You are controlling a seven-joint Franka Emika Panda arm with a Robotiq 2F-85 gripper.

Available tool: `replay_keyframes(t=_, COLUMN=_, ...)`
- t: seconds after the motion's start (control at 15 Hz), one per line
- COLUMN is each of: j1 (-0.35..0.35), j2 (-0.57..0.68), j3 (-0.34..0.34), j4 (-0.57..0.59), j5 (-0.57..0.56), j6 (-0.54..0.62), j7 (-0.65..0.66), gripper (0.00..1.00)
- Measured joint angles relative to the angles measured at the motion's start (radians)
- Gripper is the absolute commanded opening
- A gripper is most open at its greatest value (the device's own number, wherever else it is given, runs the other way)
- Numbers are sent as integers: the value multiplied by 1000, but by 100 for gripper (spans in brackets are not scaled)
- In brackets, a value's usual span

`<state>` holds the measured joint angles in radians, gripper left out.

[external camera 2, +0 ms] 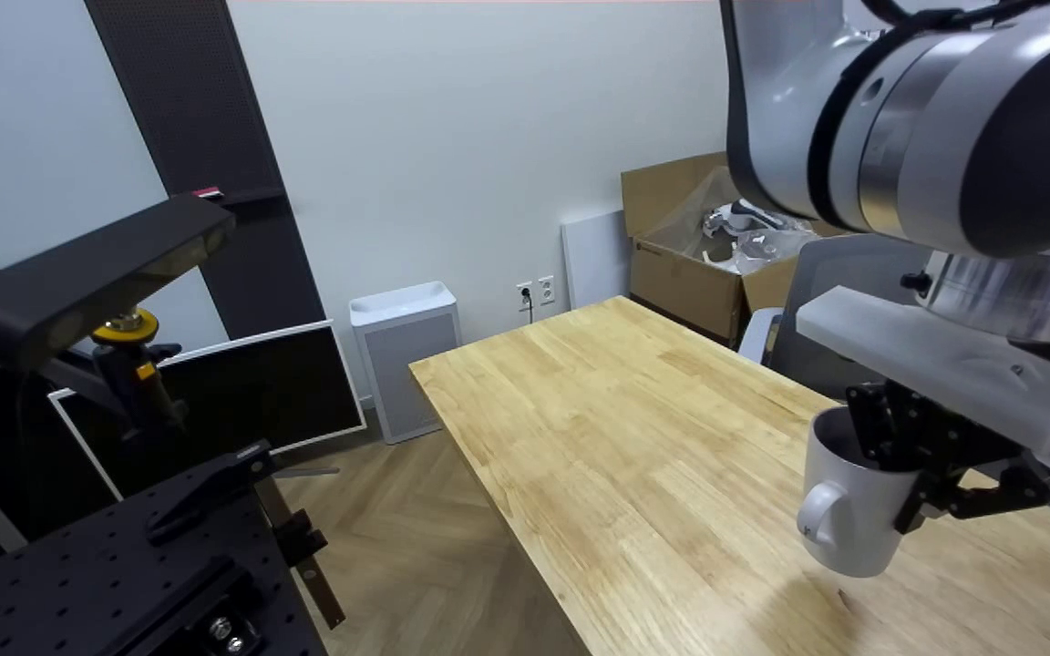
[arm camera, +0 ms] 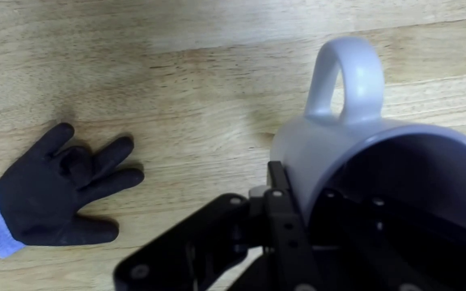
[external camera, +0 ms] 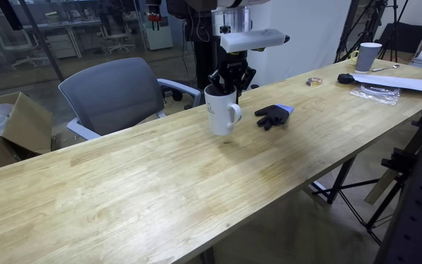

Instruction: Move the white mug backwards

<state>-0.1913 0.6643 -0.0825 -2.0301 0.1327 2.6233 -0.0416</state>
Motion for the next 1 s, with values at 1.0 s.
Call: replay_keyframes(t=1.0, j1=10, j2=175, j3=-21, j4=275, j5=-14, j6=-40, j7=35, gripper=2)
